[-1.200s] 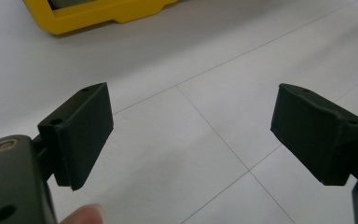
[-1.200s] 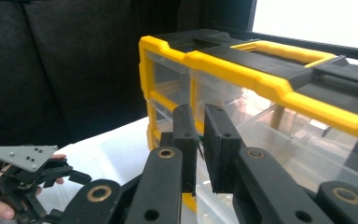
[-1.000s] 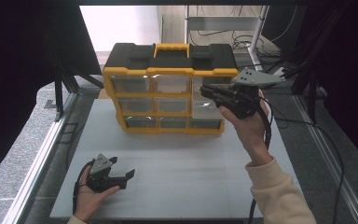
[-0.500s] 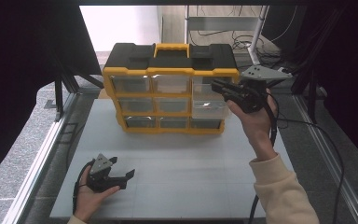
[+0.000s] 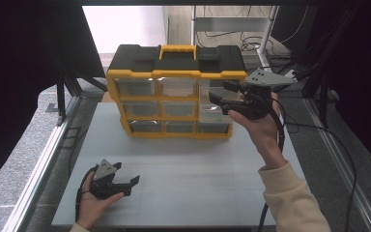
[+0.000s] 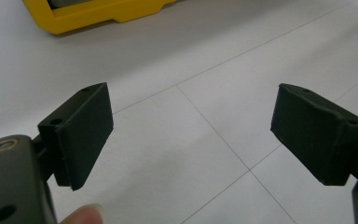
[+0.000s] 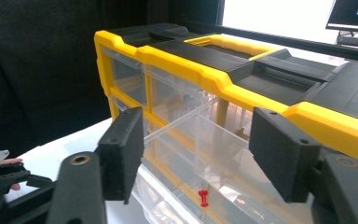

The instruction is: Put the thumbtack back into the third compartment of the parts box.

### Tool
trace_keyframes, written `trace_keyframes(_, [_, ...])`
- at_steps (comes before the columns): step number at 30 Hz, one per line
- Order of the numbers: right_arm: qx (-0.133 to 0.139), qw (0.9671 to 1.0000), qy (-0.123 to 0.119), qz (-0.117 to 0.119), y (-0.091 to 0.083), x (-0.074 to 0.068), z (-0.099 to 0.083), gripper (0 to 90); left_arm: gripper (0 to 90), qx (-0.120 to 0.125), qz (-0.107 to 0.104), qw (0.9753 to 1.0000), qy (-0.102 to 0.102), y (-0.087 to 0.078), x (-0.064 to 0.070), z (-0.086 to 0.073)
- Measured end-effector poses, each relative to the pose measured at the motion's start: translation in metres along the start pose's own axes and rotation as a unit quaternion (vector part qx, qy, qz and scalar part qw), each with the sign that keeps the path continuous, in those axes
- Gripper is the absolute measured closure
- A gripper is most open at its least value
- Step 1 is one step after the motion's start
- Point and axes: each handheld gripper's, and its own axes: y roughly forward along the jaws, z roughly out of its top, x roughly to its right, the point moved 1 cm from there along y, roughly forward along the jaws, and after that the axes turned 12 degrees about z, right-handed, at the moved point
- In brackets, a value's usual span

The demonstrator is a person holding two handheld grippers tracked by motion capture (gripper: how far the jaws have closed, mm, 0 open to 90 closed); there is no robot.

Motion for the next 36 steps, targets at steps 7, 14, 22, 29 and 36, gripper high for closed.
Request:
trace_keyframes(7, [0.009, 0.9998, -0.004, 0.015, -0.005, -0.006, -0.003, 32.6, 13.5, 0.0, 0.001, 1.0, 0.001, 0.0, 0.0, 0.0])
trace_keyframes(14, [0.012, 0.9996, -0.007, 0.026, -0.013, -0.013, -0.01, 32.6, 13.5, 0.001, 0.002, 1.0, -0.002, -0.001, -0.001, -0.001])
trace_keyframes(22, [0.009, 0.9994, -0.007, 0.032, -0.027, -0.023, -0.021, 32.6, 13.5, 0.002, -0.001, 1.0, 0.001, 0.0, 0.001, 0.0])
trace_keyframes(29, [0.003, 0.9992, -0.005, 0.04, -0.045, -0.037, -0.046, 32.4, 13.5, 0.003, -0.003, 1.0, 0.0, 0.001, 0.001, 0.001])
trace_keyframes(36, [-0.023, 0.999, 0.013, 0.036, -0.054, -0.041, -0.081, 31.7, 13.5, 0.003, -0.003, 1.0, 0.0, 0.001, 0.001, 0.002])
